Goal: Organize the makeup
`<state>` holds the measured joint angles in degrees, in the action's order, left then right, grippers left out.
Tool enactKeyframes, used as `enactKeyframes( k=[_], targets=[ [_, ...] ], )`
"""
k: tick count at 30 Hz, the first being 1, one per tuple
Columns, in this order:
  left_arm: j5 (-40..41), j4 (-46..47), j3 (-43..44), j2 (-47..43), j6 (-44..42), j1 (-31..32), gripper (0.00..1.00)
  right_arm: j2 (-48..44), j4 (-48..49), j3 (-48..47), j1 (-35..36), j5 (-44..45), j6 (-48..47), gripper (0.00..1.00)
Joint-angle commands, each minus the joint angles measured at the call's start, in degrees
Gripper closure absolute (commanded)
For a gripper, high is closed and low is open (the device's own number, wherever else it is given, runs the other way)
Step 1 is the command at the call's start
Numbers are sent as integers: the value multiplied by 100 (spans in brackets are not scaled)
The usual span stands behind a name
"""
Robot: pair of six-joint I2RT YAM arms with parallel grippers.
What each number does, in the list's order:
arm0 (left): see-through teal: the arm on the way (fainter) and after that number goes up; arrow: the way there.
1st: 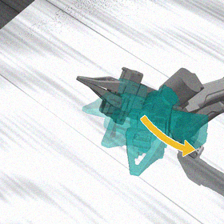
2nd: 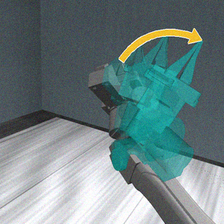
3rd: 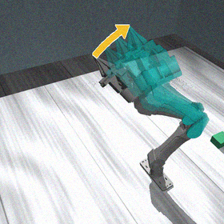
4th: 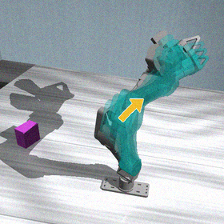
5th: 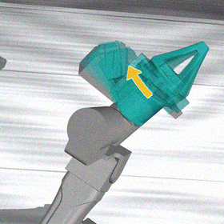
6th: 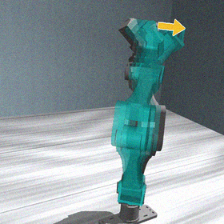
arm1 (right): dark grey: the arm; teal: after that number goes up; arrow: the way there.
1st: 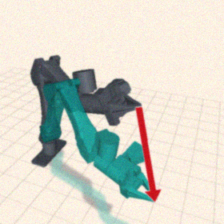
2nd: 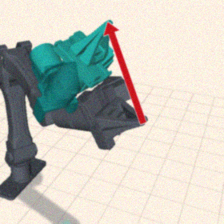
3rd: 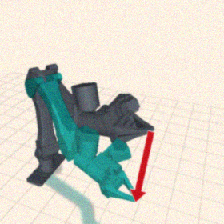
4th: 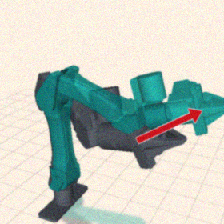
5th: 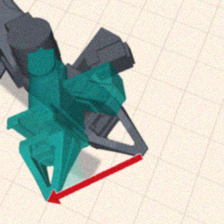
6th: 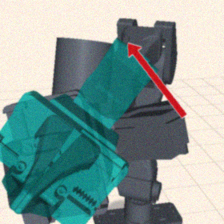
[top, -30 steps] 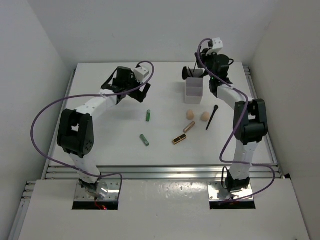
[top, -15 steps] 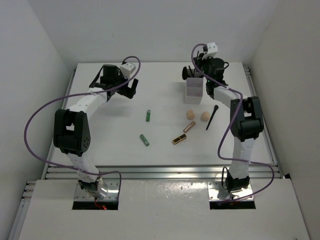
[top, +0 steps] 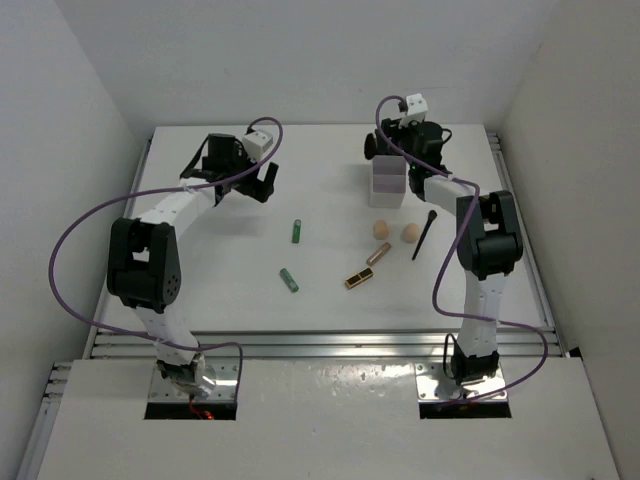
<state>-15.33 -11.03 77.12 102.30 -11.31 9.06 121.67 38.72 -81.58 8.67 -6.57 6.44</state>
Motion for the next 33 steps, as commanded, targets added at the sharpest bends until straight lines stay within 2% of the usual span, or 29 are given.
enactKeyframes(
  k=[1,2,4,6,7,8,9,11,12,13,14,15,18,23,26,31,33],
  targets=[
    [-110,145,-101,-298,85,-1,1,-590,-74,89,21,-3,-107,32],
    [-58,197,-162,-368,85,-1,1,-678,-162,98,38,102,-108,26],
    [-5,197,-363,-526,85,-1,1,-1170,-890,116,100,391,-230,20],
    [248,250,-600,-710,85,-1,1,-1739,-2186,-23,188,873,-414,10],
    [250,302,-602,-781,164,-1,1,-1882,-2968,-59,223,876,-406,8],
    [468,303,-793,-843,225,-1,1,-2014,-3376,-129,241,1138,-406,1],
    [574,364,-908,-922,287,-1,1,-2372,-4172,-113,249,1340,-232,1],
    [846,426,-1285,-1177,393,-1,1,-2655,-5177,63,250,1822,75,1],
    [926,522,-1427,-1282,506,-1,1,-2874,-5460,150,232,1887,155,11],
    [1023,662,-1576,-1379,577,-1,1,-3077,-6159,238,215,1957,426,16],
    [1293,742,-1873,-1554,830,-1,1,-3244,-6366,535,188,1984,533,20],
    [1444,795,-1998,-1634,980,-1,1,-3281,-6525,642,84,1932,665,31],
    [1779,926,-2420,-1905,1351,-1,1,-3220,-7227,1038,-102,1694,1157,43],
    [1779,1068,-2904,-2337,1412,-1,1,-2376,-7713,715,-277,1747,1711,50],
    [1779,1199,-3063,-2495,1465,-1,1,-2016,-7547,705,-304,1879,1869,51],
    [1656,1252,-3256,-2557,1465,-1,1,-1471,-7265,565,-506,1545,2090,49],
    [1656,1252,-3256,-2557,1518,-1,1,-1190,-7282,486,-541,1544,2186,54]
  ],
)
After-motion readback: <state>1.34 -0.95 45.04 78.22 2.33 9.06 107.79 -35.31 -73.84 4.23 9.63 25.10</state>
